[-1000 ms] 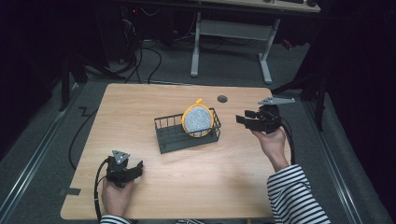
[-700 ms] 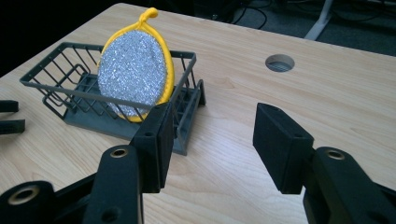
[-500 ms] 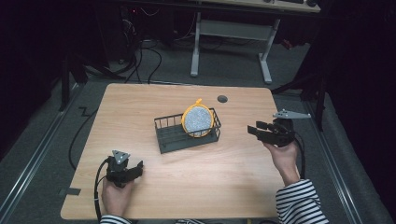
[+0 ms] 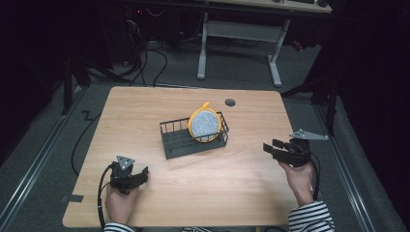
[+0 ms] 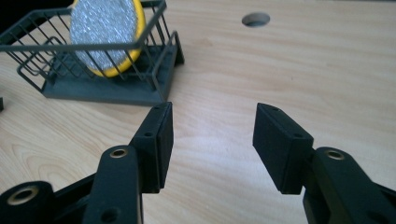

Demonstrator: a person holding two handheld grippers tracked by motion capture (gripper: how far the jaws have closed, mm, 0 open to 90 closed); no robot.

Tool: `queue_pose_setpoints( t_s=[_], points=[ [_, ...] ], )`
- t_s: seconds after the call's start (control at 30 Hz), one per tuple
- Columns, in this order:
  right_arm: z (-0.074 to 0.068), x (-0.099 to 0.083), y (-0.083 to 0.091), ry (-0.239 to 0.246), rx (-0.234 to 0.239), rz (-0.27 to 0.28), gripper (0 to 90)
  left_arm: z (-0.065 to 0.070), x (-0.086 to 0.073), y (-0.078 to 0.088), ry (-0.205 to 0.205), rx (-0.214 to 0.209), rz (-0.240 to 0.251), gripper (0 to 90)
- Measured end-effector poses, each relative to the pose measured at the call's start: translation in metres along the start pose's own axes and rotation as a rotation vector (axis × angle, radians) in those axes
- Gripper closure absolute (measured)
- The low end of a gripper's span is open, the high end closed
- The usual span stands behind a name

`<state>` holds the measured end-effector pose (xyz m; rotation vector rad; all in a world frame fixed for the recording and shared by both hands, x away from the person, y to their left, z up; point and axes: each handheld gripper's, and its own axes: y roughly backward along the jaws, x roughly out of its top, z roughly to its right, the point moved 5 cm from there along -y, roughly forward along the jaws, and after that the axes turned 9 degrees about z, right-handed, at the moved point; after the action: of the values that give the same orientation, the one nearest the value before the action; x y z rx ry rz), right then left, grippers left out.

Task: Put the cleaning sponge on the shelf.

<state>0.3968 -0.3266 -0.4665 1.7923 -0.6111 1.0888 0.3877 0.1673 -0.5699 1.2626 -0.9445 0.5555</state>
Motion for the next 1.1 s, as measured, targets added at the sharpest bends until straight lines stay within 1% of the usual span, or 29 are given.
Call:
queue_pose_setpoints(
  t_s=[0.17, 0.33, 0.57, 0.87, 1.0, 1.1],
  points=[
    [0.006, -0.019, 0.001, -0.036, -0.011, -0.003, 48.0, 0.000, 0.000, 0.000, -0.003, 0.001, -0.002, 28.9],
    [0.010, -0.036, -0.001, -0.055, -0.024, -0.013, 47.7, 0.000, 0.000, 0.000, -0.004, 0.002, -0.002, 28.9],
    [0.012, -0.057, -0.007, -0.062, -0.047, -0.037, 47.3, 0.000, 0.000, 0.000, -0.005, 0.002, -0.002, 28.9],
    [0.013, -0.078, -0.014, -0.055, -0.085, -0.057, 46.4, 0.000, 0.000, 0.000, -0.005, 0.002, -0.002, 29.0],
    [0.014, -0.086, -0.017, -0.030, -0.111, -0.069, 45.8, 0.000, 0.000, 0.000, -0.005, 0.002, -0.002, 29.0],
    [0.013, -0.093, -0.020, -0.003, -0.134, -0.093, 45.1, 0.000, 0.000, 0.000, -0.005, 0.002, -0.002, 29.0]
  ],
)
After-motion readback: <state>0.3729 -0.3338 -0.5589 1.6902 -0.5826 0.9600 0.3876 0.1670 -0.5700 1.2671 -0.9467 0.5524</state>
